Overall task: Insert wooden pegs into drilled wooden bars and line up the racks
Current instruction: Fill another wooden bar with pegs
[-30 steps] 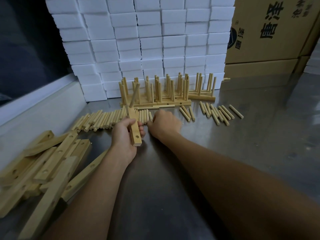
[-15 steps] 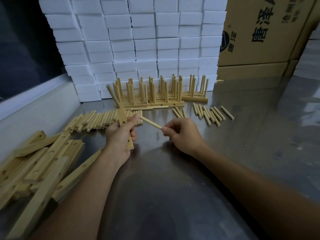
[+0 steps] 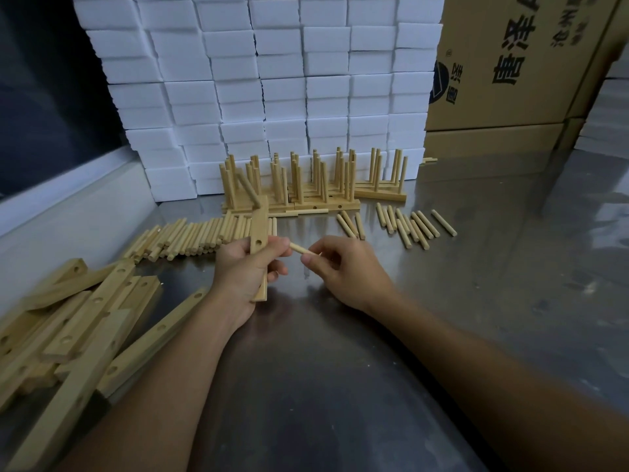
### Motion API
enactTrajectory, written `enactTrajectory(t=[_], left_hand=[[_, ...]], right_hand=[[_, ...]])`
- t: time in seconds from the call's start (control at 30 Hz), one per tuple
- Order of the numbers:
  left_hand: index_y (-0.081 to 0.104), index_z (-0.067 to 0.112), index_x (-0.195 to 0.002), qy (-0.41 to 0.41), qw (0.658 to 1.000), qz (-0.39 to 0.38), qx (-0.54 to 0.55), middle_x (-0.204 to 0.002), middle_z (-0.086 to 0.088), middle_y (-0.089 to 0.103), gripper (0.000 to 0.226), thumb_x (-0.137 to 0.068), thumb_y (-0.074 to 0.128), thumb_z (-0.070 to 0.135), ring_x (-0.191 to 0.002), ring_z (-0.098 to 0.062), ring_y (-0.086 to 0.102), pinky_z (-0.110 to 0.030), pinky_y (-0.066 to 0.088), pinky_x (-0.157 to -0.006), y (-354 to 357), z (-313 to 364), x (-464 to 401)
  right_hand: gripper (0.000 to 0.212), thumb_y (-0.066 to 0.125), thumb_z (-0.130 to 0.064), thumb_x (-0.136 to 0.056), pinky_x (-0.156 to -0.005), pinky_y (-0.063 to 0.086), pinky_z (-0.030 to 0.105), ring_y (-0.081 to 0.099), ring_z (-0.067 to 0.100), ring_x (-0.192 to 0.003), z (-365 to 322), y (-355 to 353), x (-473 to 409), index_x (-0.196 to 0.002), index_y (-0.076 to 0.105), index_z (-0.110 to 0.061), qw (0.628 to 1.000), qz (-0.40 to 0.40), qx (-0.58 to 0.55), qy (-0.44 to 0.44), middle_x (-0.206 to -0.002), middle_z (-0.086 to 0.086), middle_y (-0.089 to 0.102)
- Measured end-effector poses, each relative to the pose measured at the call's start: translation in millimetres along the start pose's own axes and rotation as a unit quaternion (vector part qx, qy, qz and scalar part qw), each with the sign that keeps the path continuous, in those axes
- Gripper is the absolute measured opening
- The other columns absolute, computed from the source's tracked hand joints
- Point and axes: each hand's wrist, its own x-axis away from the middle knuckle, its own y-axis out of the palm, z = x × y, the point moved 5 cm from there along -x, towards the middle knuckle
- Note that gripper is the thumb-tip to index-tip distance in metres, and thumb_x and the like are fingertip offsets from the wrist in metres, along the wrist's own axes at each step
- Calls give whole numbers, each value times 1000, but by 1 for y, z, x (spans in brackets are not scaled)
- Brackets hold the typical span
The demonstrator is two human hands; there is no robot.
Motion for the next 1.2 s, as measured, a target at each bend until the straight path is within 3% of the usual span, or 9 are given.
enactTrajectory(t=[0.17,0.3,0.5,0.63,0.7,0.8,0.97,1.1,1.2], left_hand=[[70,5,-91,13,999,-22,-31,-77,-9,75,7,-88,71,11,-54,-14,64,-19,41,-44,4,0,0],[68,5,-92,18,999,-31,-31,-78,-10,75,7,-91,68,12,-55,-15,66,-19,41,-45,4,-1,0],[67,10,-96,21,999,-12,-42,-67,0,70,19,-91,70,28,-44,-12,54,-26,43,-47,4,-1,-1],[67,7,-91,4,1000,-4,-11,-58,2,55,22,-93,68,30,-43,-13,49,-24,42,-41,6,1,1],[67,7,-90,-1,1000,-9,1,-58,0,52,17,-95,64,23,-42,-16,48,-24,40,-39,7,4,2],[66,4,-94,-8,1000,-20,20,-61,-5,50,14,-95,59,16,-42,-19,46,-24,37,-40,7,6,3],[64,4,-101,-34,995,-37,81,-61,-5,48,28,-100,41,19,-44,-19,44,-22,36,-41,8,5,4],[65,9,-105,-36,995,-34,85,-63,-4,52,26,-100,40,17,-45,-17,46,-26,33,-47,10,4,3],[64,9,-110,-43,994,-35,96,-65,-5,52,25,-100,43,18,-46,-17,48,-22,37,-42,13,4,4]], right_hand=[[14,62,-32,-97,-55,40,12,55,-1,-63,-3,0,1,-100,70,-21,1000,10,16,-15,-67,-12,57],[16,60,-29,-99,-58,46,21,56,8,-63,-3,-1,1,-101,71,-18,1000,2,-6,-12,-71,-6,61],[19,47,-25,-105,-67,53,29,60,7,-66,-3,-8,0,-100,60,-13,997,38,-69,28,-74,-3,65],[22,55,-31,-100,-74,52,26,62,3,-72,5,-18,-3,-91,63,-13,979,83,-167,86,-77,-12,69],[25,58,-32,-98,-68,49,24,54,-1,-65,11,-23,-4,-84,66,-12,965,104,-211,115,-68,-15,63],[21,58,-30,-99,-57,47,20,56,3,-61,20,-24,-4,-98,65,-10,910,104,-359,179,-68,-8,65],[14,68,-17,-94,-66,53,25,72,15,-77,25,-22,-1,-103,69,-7,871,70,-430,228,-91,9,77],[9,71,-10,-89,-61,52,22,73,12,-79,25,-22,-1,-99,71,-10,876,67,-420,229,-92,5,78],[17,72,-11,-89,-61,51,20,70,6,-75,24,-21,-1,-105,72,-16,896,70,-374,227,-92,-3,78]])
